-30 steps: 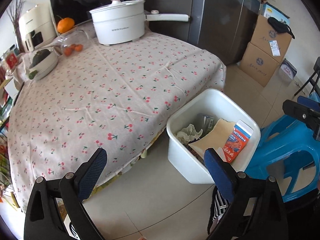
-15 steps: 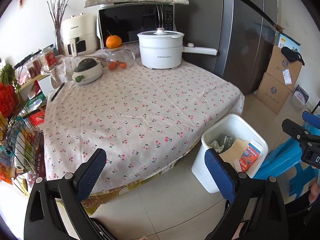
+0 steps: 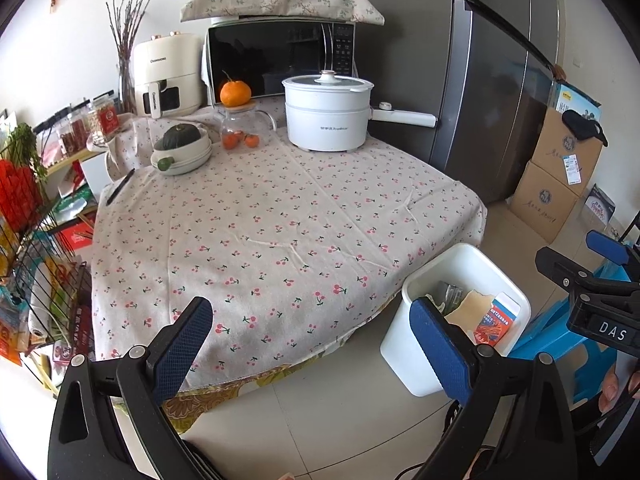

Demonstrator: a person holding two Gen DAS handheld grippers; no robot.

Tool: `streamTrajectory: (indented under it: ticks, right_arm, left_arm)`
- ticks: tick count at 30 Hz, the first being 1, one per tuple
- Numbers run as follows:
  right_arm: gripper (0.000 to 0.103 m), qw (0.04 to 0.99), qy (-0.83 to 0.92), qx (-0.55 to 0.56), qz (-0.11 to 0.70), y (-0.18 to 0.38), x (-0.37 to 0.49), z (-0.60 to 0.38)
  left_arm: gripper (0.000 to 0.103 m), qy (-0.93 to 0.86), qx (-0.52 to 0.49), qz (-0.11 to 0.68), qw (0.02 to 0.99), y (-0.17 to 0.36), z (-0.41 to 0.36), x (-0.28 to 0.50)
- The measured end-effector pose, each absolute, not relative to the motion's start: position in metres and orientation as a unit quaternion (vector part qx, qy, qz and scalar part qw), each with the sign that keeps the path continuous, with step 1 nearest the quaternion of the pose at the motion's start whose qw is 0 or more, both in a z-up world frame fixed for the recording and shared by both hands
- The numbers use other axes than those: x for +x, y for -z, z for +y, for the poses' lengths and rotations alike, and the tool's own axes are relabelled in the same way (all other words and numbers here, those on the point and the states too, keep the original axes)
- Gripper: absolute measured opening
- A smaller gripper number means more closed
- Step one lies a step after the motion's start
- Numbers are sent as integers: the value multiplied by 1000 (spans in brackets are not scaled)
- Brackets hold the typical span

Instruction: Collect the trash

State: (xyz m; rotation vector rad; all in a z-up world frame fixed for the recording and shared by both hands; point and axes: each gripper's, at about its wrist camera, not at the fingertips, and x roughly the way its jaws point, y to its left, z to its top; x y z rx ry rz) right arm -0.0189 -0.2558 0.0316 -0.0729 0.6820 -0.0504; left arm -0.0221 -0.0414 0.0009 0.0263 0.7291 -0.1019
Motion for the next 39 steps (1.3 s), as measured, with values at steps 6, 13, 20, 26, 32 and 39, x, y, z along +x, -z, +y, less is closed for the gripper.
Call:
streamTrajectory:
  ticks: [6, 13, 20, 26, 32, 39]
  right_arm:
    - [102, 940, 30, -35, 337, -30, -18, -260]
    - [102, 939, 31, -34, 340, -29, -18, -263]
    - [102, 939, 32, -35, 340, -28, -18, -262]
    - [102, 939, 32, -38, 342, -26, -15, -264]
    - [102, 938, 32, -40, 342, -25, -13, -265]
    - [102, 938, 32, -41, 343, -24, -13, -264]
  left_arm:
    - [100, 51, 12, 358, 932, 0, -42, -22]
    - [100, 51, 13, 359, 932, 1, -44, -23]
    - [100, 51, 13, 360, 932, 2, -44, -23]
    - [100, 50, 13, 363, 930, 3, -44, -22]
    - [100, 48, 8, 367, 929, 4, -42, -22]
    - [100, 58, -15, 388, 920, 8, -36, -17]
